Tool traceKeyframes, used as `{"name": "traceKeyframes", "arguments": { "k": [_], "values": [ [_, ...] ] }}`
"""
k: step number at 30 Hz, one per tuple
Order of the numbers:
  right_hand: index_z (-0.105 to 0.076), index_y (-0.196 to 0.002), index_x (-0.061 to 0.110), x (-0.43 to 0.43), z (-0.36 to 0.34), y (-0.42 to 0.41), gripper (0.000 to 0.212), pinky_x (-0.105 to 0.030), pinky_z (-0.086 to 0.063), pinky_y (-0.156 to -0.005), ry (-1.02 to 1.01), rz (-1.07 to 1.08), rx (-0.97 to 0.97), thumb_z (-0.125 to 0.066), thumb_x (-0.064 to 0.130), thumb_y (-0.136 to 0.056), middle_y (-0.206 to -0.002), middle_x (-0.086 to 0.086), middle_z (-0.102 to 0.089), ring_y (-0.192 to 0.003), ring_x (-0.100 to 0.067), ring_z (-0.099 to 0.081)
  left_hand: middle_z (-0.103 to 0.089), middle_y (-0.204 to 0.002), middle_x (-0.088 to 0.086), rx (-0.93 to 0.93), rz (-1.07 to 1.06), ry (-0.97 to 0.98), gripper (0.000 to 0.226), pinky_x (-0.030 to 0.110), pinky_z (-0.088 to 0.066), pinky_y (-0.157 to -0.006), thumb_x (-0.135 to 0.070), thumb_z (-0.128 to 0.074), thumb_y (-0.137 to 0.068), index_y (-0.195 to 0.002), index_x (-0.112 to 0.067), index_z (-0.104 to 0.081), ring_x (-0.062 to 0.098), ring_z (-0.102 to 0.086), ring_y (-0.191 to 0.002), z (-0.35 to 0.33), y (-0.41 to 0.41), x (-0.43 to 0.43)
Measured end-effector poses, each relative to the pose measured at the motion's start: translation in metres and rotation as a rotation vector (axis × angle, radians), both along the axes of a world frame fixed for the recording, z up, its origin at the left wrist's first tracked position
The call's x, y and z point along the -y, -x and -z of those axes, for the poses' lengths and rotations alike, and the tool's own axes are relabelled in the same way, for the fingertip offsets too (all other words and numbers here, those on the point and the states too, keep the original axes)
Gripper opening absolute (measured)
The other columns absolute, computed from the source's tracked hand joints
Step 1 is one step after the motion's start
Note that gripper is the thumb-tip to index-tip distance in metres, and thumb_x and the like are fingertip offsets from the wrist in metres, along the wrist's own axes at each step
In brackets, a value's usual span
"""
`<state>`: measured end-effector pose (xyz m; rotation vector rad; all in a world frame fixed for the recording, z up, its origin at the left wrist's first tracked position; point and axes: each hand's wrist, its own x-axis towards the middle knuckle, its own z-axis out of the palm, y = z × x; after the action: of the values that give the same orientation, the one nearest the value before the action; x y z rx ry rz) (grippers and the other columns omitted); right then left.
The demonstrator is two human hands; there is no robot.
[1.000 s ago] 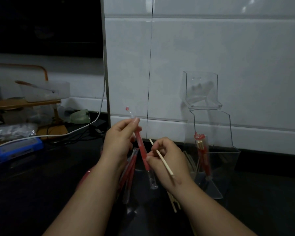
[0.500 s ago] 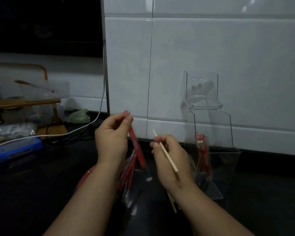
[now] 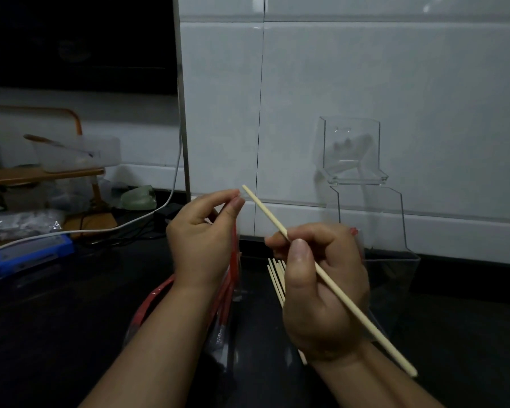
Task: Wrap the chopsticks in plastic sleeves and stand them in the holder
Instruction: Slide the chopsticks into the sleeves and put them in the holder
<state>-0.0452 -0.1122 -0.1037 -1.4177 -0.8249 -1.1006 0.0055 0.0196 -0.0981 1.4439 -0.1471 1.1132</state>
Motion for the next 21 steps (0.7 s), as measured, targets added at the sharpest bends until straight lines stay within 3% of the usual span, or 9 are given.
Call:
{"name": "traceKeyframes", "arguments": {
  "k": [5, 14, 19, 21],
  "values": [
    [-0.057, -0.088, 0.02, 0.0015, 0.0002, -0.0014, 0.012, -0.012, -0.048, -0.063, 0.016, 0.032, -0.025, -0.046, 0.018, -0.093, -0.08, 0.006, -0.062, -0.069, -0.003, -0.062, -0.067, -0.074, -0.012, 0.006, -0.039, -0.054, 0.026, 0.031, -0.048, -0.064, -0.016, -0.079, -0.083, -0.087, -0.041, -0.073, 0.01, -0.054, -0.066, 0.0016, -0.0025, -0.0002],
    [-0.055, -0.085, 0.02, 0.0, 0.0011, -0.0049, 0.012, -0.011, -0.048, -0.059, 0.003, 0.061, -0.078, -0.047, 0.02, -0.093, -0.078, 0.005, -0.063, -0.066, -0.002, -0.063, -0.068, -0.08, -0.011, 0.014, -0.059, -0.118, 0.027, 0.021, -0.046, -0.066, -0.012, -0.078, -0.083, -0.089, -0.038, -0.072, 0.005, -0.055, -0.067, 0.0041, -0.0037, -0.0005],
    [-0.055, -0.086, 0.022, -0.0013, 0.0015, -0.0064, 0.011, -0.014, -0.048, -0.057, 0.002, 0.067, -0.106, -0.049, 0.023, -0.095, -0.075, 0.005, -0.063, -0.064, -0.003, -0.062, -0.067, -0.092, -0.023, 0.124, -0.219, -0.383, 0.015, 0.024, -0.047, -0.074, -0.021, -0.072, -0.086, -0.098, -0.03, -0.075, 0.0, -0.057, -0.077, 0.0076, -0.0061, -0.0058],
    [-0.056, -0.087, 0.025, -0.0013, 0.001, -0.0077, 0.011, -0.015, -0.048, -0.059, -0.021, 0.041, -0.135, -0.049, 0.025, -0.096, -0.075, 0.006, -0.065, -0.066, -0.004, -0.063, -0.069, -0.095, -0.017, 0.197, -0.335, -0.527, 0.018, 0.02, -0.043, -0.078, -0.027, -0.065, -0.088, -0.099, -0.019, -0.077, -0.001, -0.058, -0.083, 0.0084, -0.0065, -0.0079]
  ]
}}
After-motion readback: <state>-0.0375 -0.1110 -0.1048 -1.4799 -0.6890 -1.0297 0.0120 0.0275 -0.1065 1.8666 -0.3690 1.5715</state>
